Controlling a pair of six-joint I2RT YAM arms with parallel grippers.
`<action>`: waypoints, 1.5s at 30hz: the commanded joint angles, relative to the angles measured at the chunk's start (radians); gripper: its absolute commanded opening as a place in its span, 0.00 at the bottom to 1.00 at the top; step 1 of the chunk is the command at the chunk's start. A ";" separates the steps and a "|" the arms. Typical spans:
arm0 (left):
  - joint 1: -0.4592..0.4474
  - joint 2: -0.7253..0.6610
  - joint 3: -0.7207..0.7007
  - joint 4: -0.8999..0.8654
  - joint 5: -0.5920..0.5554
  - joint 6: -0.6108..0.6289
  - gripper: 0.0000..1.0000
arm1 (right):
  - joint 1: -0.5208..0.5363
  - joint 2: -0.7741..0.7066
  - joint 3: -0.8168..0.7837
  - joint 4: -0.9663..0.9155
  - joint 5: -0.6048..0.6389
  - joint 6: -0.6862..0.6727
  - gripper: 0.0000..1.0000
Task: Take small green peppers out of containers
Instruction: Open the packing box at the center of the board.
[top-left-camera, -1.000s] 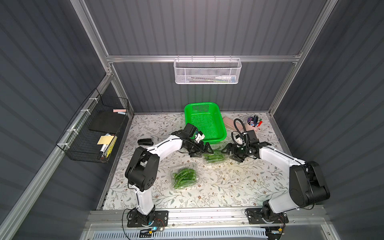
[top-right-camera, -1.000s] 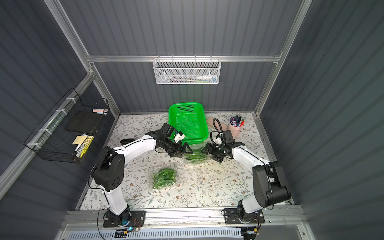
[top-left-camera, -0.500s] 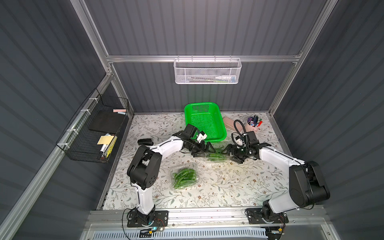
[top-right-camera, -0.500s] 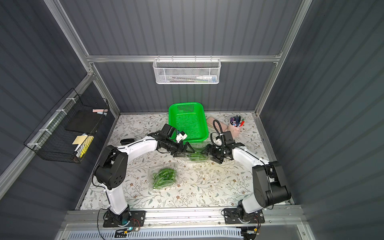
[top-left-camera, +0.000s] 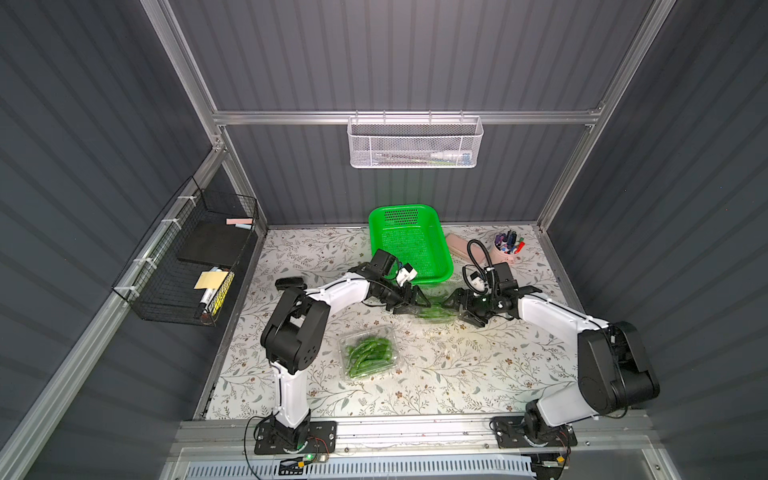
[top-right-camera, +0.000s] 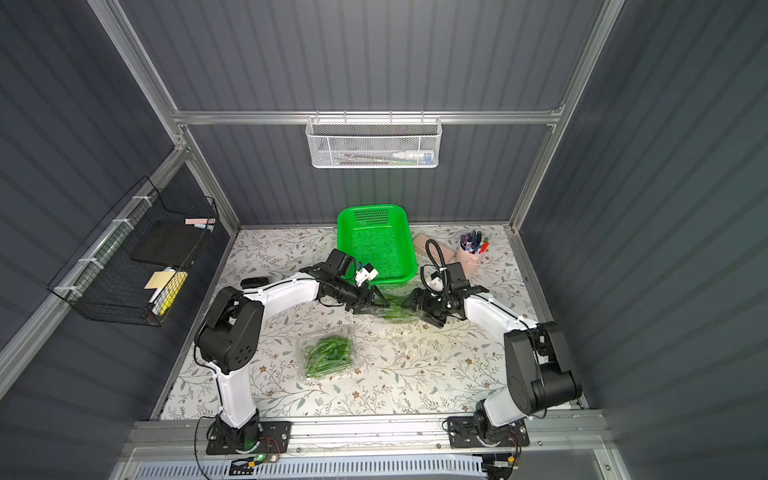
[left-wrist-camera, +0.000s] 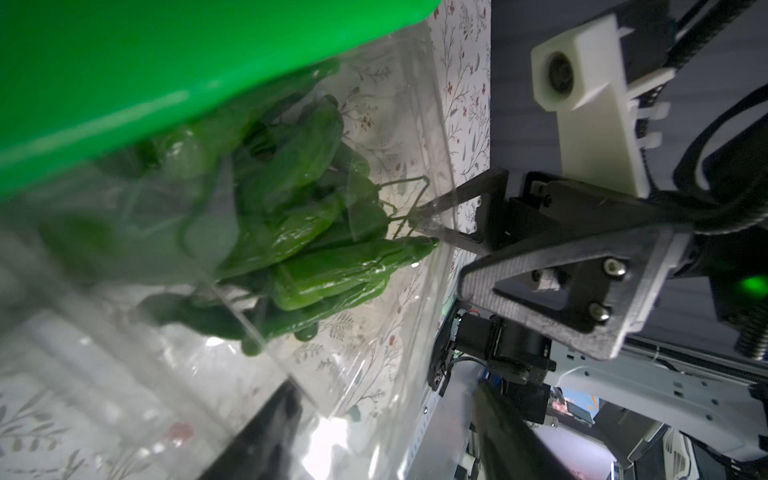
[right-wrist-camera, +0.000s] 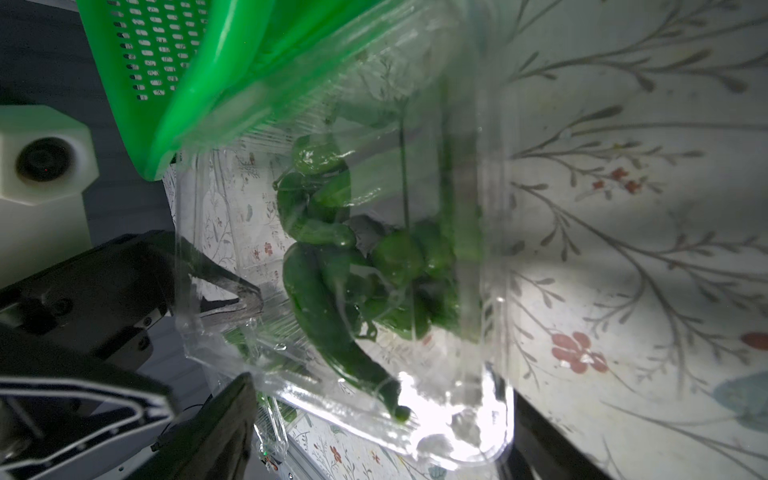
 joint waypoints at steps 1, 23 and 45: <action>0.009 0.037 0.036 -0.031 0.006 0.012 0.53 | 0.005 0.006 0.006 -0.014 0.009 -0.006 0.86; 0.006 0.054 0.090 -0.027 -0.084 -0.058 0.39 | -0.002 -0.157 -0.170 -0.048 0.079 -0.083 0.96; -0.023 0.067 0.092 0.030 0.057 -0.054 0.38 | 0.005 -0.026 -0.067 0.013 0.016 -0.098 0.95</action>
